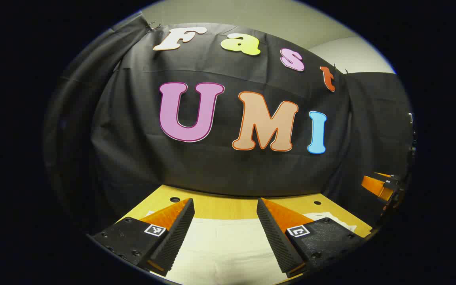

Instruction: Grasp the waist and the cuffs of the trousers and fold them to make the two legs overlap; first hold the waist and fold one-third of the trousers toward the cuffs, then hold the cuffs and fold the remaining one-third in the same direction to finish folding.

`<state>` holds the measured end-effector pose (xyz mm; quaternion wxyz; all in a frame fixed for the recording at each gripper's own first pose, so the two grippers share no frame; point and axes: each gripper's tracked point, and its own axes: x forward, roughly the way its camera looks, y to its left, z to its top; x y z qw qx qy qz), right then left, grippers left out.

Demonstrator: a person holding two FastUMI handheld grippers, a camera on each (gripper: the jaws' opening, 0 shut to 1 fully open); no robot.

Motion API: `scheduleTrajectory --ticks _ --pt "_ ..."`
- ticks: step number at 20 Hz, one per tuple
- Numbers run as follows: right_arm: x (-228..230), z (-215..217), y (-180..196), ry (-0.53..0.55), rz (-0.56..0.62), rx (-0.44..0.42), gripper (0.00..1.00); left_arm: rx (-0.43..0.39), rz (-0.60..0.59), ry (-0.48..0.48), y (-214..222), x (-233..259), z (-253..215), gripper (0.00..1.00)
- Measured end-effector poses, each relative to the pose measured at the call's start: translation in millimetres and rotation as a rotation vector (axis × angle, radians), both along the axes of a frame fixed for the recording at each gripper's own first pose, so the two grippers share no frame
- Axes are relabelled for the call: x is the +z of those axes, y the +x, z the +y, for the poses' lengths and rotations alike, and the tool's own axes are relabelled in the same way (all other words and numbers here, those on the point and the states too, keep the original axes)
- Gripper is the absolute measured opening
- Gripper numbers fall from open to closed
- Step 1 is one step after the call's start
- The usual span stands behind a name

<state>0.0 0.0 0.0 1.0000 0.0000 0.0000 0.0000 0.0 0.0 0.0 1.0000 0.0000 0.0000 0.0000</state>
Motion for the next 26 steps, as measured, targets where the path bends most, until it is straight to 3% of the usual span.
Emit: scheduleTrajectory --ticks 19,26 --pt "-10 9 -5 0.009 0.027 -0.01 0.96 0.0 0.041 0.04 -4 -17 15 0.94" --pt "-12 14 -14 -0.004 0.033 -0.033 0.96 -0.094 0.128 0.045 -8 -43 45 0.95"
